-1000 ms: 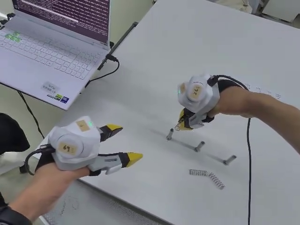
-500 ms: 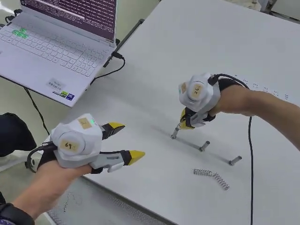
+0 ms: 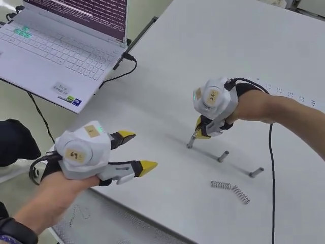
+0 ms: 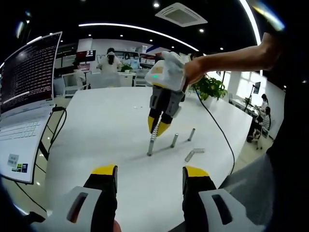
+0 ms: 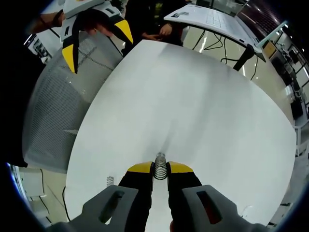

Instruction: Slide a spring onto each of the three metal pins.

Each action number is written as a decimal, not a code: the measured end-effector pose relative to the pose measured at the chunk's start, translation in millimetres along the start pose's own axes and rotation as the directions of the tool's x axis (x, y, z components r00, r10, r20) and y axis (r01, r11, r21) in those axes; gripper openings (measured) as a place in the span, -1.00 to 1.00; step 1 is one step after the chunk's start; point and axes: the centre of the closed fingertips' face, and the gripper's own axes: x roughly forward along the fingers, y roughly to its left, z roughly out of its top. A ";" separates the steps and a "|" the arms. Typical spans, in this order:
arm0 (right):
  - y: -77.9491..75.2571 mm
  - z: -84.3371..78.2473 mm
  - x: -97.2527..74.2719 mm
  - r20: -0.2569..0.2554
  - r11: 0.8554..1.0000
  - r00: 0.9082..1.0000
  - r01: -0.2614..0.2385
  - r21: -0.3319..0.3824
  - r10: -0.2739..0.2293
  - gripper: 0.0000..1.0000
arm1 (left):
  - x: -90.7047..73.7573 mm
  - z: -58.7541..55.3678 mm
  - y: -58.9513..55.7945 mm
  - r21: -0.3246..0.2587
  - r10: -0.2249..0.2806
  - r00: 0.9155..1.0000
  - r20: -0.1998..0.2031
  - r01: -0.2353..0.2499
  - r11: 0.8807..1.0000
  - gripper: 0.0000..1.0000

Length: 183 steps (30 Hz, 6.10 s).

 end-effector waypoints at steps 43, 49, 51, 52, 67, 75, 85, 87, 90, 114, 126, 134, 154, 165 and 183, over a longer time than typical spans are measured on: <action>2.2 -2.3 28.4 -0.049 0.999 0.998 -0.037 -0.036 0.035 -0.83 | -0.3 -4.7 3.1 -0.023 0.009 1.000 -0.004 -0.009 1.000 -0.03; 1.4 -4.2 37.1 -0.056 0.999 0.998 -0.036 -0.033 0.034 -0.83 | 1.0 -4.5 2.9 -0.024 0.007 1.000 -0.005 -0.007 1.000 -0.03; 2.5 -3.7 38.9 -0.055 0.999 0.998 -0.038 -0.032 0.037 -0.83 | 1.1 -4.6 2.8 -0.024 0.006 1.000 -0.005 -0.006 1.000 -0.03; 2.0 -4.0 40.7 -0.055 0.999 0.998 -0.037 -0.031 0.036 -0.83 | 1.1 -4.9 2.9 -0.023 0.006 1.000 -0.007 -0.006 1.000 -0.03; 2.1 -9.2 57.2 -0.057 1.000 0.998 -0.024 0.007 0.024 -0.82 | 3.8 -6.4 1.3 -0.029 0.003 1.000 -0.011 -0.003 1.000 -0.04; 2.3 -10.7 57.6 -0.052 1.000 0.998 -0.020 0.012 0.020 -0.76 | 3.7 -7.0 1.1 -0.030 0.003 1.000 -0.013 -0.003 1.000 -0.04; 5.2 -8.9 45.7 -0.032 1.000 0.999 -0.015 0.021 0.016 -0.49 | 5.3 -6.7 -1.7 -0.029 -0.002 1.000 -0.013 0.002 1.000 -0.04; 5.3 -7.5 43.8 -0.018 0.999 1.000 -0.014 0.031 0.015 -0.45 | 6.4 -5.6 -3.9 -0.027 -0.007 1.000 -0.013 0.007 1.000 -0.04; 4.3 -8.3 43.4 -0.016 0.999 1.000 -0.006 0.039 0.006 -0.39 | 7.0 -4.7 -4.9 -0.024 -0.010 1.000 -0.011 0.010 1.000 -0.04; 3.3 -11.3 13.1 0.083 0.984 0.993 0.071 0.161 -0.085 -0.28 | 4.3 4.5 -10.1 -0.002 -0.015 1.000 0.001 0.015 1.000 0.02; 5.5 -25.9 -8.4 0.157 0.942 0.970 0.131 0.310 -0.187 -0.26 | 5.2 9.1 -16.7 0.026 -0.039 0.999 -0.003 0.039 0.999 0.08; 12.4 -39.9 -22.3 0.182 0.910 0.954 0.155 0.384 -0.239 -0.25 | 7.1 10.0 -23.0 0.036 -0.060 0.998 -0.009 0.060 0.998 0.14; 28.6 -71.8 -60.6 0.226 0.795 0.883 0.226 0.563 -0.411 -0.23 | 4.3 12.0 -28.2 0.062 -0.074 0.997 -0.022 0.075 0.995 0.28; 48.8 -97.4 -72.8 0.219 0.716 0.851 0.233 0.658 -0.478 -0.19 | 7.7 10.6 -30.6 0.066 -0.089 0.995 -0.035 0.091 0.994 0.35; 83.0 -140.3 -100.6 0.190 0.547 0.765 0.241 0.801 -0.616 -0.04 | 17.6 16.4 -34.4 0.079 -0.119 0.992 -0.045 0.123 0.989 0.40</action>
